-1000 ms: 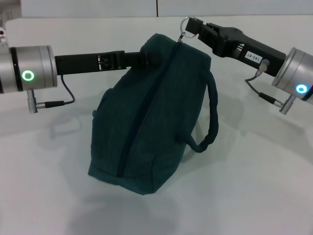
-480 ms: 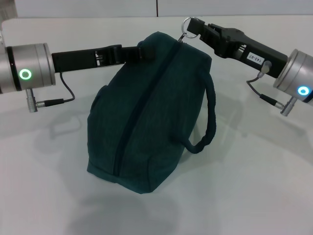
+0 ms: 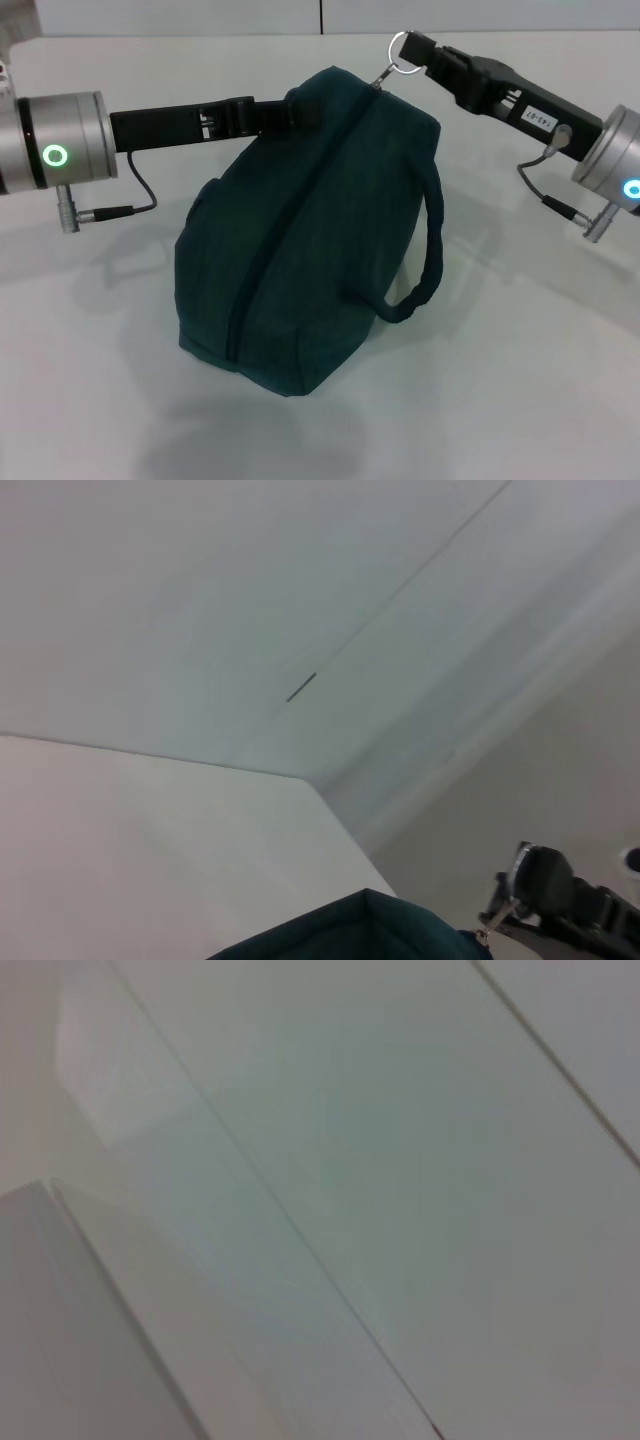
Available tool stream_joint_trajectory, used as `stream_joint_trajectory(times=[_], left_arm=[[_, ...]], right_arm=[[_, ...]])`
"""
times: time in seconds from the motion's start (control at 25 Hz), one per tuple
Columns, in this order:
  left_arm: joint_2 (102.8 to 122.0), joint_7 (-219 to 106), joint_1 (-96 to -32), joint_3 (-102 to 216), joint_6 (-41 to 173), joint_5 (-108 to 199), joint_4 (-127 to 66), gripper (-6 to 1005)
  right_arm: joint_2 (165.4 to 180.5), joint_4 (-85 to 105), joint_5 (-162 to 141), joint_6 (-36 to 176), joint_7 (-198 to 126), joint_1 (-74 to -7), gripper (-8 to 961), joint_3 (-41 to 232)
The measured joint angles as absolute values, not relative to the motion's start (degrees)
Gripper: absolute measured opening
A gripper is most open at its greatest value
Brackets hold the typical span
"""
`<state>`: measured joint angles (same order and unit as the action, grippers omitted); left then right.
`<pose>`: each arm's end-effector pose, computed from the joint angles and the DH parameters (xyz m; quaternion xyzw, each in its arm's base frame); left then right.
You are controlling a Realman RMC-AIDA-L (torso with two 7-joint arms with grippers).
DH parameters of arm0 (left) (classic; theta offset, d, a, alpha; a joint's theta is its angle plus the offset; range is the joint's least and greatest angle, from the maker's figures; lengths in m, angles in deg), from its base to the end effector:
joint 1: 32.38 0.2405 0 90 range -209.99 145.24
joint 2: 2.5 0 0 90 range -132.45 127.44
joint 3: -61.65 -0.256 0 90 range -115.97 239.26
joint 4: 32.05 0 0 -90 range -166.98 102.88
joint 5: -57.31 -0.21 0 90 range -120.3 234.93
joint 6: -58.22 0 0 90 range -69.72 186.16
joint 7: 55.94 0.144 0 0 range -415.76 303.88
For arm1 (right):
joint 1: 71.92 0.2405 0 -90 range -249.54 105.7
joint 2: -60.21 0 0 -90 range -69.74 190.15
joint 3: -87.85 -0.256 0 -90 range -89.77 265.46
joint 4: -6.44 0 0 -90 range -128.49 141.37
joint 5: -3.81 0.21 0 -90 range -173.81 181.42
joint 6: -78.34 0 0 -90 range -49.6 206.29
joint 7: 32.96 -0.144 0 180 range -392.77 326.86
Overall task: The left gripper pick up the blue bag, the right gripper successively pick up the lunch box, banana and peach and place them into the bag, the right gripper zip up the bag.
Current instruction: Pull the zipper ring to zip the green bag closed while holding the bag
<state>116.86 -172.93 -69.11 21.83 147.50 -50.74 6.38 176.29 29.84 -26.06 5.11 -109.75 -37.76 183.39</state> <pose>-0.2089 0.3644 0.0084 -0.8330 -0.4468 -0.3250 0.0290 0.1809 0.3669 -0.0322 -0.7977 0.3171 0.4978 0.1237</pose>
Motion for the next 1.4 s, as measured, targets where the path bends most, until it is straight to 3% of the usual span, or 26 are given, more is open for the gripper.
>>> stream_joint_trajectory(times=[1.4], left_arm=[[116.76, -165.9, -65.7, 22.0, 159.3, -42.2, 5.5, 143]], right_arm=[[176.13, 22.6, -21.7, 4.5, -119.3, -37.9, 10, 183.2]])
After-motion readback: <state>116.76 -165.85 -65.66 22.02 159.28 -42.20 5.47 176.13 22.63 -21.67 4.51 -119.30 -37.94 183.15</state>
